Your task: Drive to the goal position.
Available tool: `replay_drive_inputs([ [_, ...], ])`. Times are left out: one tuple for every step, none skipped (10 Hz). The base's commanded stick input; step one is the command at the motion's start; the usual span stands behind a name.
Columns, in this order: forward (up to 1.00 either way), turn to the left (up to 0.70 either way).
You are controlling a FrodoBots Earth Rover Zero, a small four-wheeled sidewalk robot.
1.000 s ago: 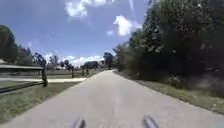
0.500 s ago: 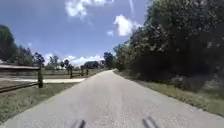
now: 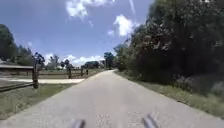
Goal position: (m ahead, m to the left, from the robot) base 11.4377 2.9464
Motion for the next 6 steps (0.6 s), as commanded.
replay_drive_inputs([
  [0.5,0.0],
  [0.5,0.0],
  [0.5,0.0],
  [0.5,0.0],
  [0.5,0.0],
  [0.5,0.0],
])
